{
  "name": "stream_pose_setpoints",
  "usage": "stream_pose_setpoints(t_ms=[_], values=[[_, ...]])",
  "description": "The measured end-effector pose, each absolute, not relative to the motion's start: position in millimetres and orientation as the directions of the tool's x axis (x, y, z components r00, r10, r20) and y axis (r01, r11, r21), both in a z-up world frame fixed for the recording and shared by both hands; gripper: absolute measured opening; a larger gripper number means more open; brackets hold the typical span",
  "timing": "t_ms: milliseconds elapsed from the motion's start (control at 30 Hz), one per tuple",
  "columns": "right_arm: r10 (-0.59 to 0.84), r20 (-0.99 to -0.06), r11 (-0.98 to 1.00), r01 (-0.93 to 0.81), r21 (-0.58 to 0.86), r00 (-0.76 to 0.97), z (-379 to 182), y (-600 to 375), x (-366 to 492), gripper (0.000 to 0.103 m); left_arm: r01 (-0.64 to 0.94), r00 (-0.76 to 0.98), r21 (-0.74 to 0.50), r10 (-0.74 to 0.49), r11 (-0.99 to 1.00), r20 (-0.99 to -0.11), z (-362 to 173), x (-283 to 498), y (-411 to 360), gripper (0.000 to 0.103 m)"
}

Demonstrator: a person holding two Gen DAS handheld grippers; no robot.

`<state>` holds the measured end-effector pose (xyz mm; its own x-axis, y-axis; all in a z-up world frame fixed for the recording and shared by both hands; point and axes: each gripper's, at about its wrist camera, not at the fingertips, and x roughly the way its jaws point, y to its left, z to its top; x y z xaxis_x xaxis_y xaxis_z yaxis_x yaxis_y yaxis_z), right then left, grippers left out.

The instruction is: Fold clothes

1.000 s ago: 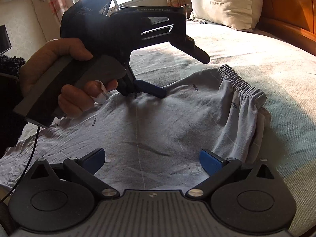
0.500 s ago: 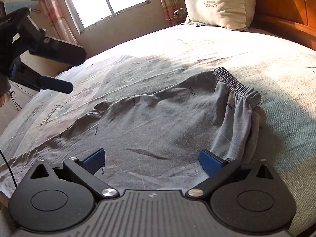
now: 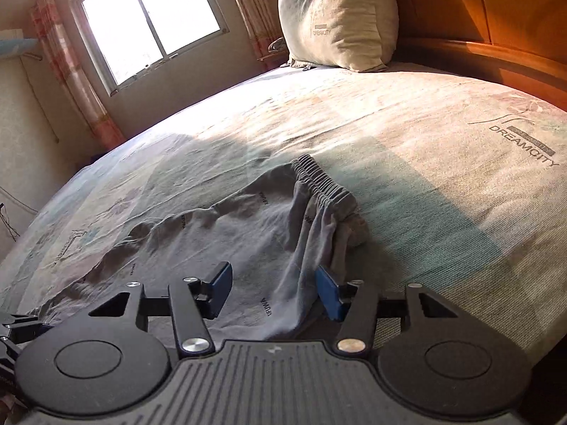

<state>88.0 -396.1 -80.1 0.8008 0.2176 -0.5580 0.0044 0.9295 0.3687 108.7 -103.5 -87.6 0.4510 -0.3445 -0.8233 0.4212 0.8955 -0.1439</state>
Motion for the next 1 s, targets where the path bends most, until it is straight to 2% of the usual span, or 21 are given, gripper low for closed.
stream_pose_setpoints(t_ms=[267,333,367,400,500,667,833,967,1000], values=[[0.211,-0.594,0.929,0.03,0.37,0.776,-95.3,-400.0,106.8,0.051,0.443,0.457,-0.12,-0.339,0.888,-0.823,-89.6,109.5,-104.7,0.102],[0.213,-0.587,0.921,0.04,0.388,0.781,-96.8,-403.7,110.9,0.042,0.436,0.461,-0.126,-0.341,0.891,-0.819,-89.9,110.0,-104.1,0.102],[0.215,-0.587,0.914,0.05,0.402,0.78,-96.6,-406.6,112.4,0.031,0.432,0.463,-0.129,-0.343,0.893,-0.818,-90.1,109.9,-103.6,0.102],[0.217,-0.588,0.908,0.059,0.414,0.779,-96.5,-409.5,113.6,0.014,0.433,0.463,-0.13,-0.344,0.892,-0.817,-90.2,109.8,-103.2,0.102],[0.21,-0.587,0.906,0.069,0.417,0.782,-94.4,-414.7,110.9,0.004,0.436,0.459,-0.131,-0.345,0.891,-0.819,-89.8,110.3,-102.9,0.102],[0.206,-0.568,0.901,0.073,0.429,0.797,-82.5,-418.1,99.3,0.004,0.428,0.444,-0.137,-0.34,0.893,-0.829,-86.2,112.1,-105.7,0.102],[0.188,-0.606,0.914,0.088,0.395,0.773,-88.6,-418.1,97.8,0.004,0.451,0.431,-0.136,-0.349,0.882,-0.832,-84.3,111.0,-109.6,0.102],[0.151,-0.618,0.913,0.131,0.386,0.772,-86.3,-424.3,95.6,0.019,0.494,0.447,-0.136,-0.385,0.859,-0.807,-72.1,107.4,-112.7,0.102],[0.13,-0.607,0.92,0.133,0.369,0.784,-80.6,-423.8,92.2,0.02,0.512,0.437,-0.136,-0.394,0.848,-0.809,-73.4,107.1,-115.1,0.102]])
